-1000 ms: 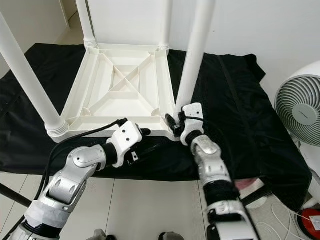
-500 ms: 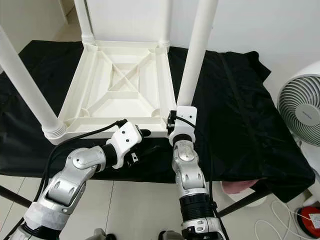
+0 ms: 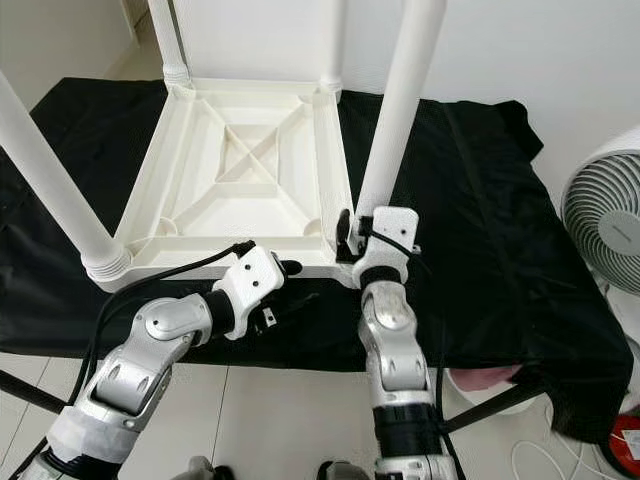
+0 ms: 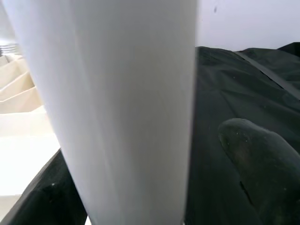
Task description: Building children table
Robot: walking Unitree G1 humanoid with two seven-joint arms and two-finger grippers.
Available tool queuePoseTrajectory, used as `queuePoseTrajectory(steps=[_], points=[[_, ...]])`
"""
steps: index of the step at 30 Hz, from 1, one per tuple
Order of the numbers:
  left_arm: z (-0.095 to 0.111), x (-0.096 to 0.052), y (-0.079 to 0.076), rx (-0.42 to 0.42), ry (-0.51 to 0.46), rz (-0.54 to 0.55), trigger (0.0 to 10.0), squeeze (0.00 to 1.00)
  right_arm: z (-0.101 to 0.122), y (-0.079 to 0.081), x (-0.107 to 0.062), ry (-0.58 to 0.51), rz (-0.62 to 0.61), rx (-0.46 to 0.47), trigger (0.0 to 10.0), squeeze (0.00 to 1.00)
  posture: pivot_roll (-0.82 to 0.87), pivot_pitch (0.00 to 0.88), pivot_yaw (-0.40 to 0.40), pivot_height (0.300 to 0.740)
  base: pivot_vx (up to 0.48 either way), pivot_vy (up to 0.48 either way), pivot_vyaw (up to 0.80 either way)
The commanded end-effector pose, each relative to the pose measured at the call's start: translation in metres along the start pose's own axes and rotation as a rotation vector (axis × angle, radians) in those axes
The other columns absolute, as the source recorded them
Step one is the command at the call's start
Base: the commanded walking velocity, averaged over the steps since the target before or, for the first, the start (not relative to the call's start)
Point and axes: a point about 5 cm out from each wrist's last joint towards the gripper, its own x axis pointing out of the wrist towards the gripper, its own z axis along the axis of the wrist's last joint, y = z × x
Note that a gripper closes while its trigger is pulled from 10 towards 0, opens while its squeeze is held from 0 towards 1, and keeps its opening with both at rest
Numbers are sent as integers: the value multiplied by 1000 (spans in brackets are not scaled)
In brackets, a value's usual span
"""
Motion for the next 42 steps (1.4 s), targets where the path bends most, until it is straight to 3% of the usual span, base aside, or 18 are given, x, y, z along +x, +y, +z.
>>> queuePoseTrajectory(steps=[1,8,11,18,36,42], points=[[-5,4,4,6,29,103,10000,0,4,-5,-6,-33,16,-2,10000,0,-101,89,-9,740,0,0,0],[-10,8,12,51,80,143,10000,0,4,-11,-19,-41,87,22,10000,0,-121,88,2,740,0,0,0],[-10,7,25,63,91,192,10000,0,3,-18,-30,-34,123,50,10000,0,-137,89,16,740,0,0,0],[-10,8,37,80,99,228,10000,0,-6,-27,-46,-10,158,11,10000,0,-150,93,29,740,0,0,0],[-38,4,61,65,262,354,10000,0,-13,-26,-53,25,165,17,10000,0,-153,94,34,740,0,0,0],[-49,-1,71,26,334,438,10000,0,-14,-22,-51,23,164,21,10000,0,-153,94,34,740,0,0,0]])
